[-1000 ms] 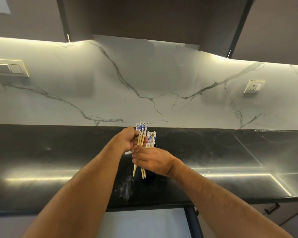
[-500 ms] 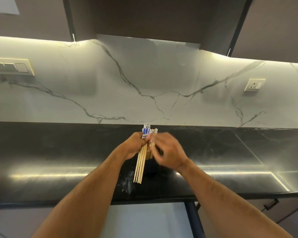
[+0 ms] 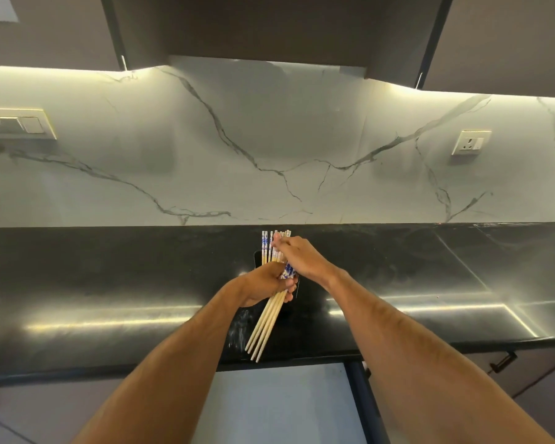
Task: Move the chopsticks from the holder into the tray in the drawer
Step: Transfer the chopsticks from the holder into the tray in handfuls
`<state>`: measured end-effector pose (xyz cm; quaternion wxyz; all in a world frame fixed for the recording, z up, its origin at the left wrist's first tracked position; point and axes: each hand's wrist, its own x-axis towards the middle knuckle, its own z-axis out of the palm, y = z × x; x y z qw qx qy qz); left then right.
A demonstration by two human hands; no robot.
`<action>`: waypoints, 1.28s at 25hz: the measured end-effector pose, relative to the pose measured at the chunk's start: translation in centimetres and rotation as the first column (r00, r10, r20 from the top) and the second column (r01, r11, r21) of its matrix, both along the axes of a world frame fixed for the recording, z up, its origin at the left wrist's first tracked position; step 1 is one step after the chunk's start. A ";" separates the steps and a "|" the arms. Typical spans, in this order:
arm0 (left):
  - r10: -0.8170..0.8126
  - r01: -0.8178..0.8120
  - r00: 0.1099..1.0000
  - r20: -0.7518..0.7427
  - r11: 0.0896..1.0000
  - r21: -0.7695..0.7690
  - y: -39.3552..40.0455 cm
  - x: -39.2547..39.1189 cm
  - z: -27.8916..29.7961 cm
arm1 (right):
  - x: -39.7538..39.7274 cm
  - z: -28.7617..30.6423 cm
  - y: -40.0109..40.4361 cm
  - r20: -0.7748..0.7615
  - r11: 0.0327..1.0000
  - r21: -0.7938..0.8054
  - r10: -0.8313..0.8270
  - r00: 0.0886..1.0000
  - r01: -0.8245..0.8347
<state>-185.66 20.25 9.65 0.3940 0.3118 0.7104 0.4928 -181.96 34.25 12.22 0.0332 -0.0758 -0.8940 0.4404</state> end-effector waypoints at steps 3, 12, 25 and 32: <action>0.079 -0.098 0.984 -0.158 0.988 -0.118 -0.6 -0.7 -0.4 | 0.7 0.2 1.5 0.019 0.996 0.081 0.043 0.999 -0.044; -0.057 -0.016 0.963 -0.265 0.964 -0.264 0.1 -0.2 -0.5 | 2.9 -0.7 3.4 -0.021 0.984 -0.119 -0.134 0.991 0.130; -0.206 -0.068 0.856 -0.474 0.864 -0.499 1.7 2.4 -4.3 | 4.9 -5.6 2.6 0.243 0.713 0.626 0.205 0.948 -0.315; -0.246 -0.164 0.778 -0.578 0.808 -0.566 1.0 4.7 -7.0 | 7.1 -10.0 1.0 0.324 0.740 0.601 0.121 0.938 -0.302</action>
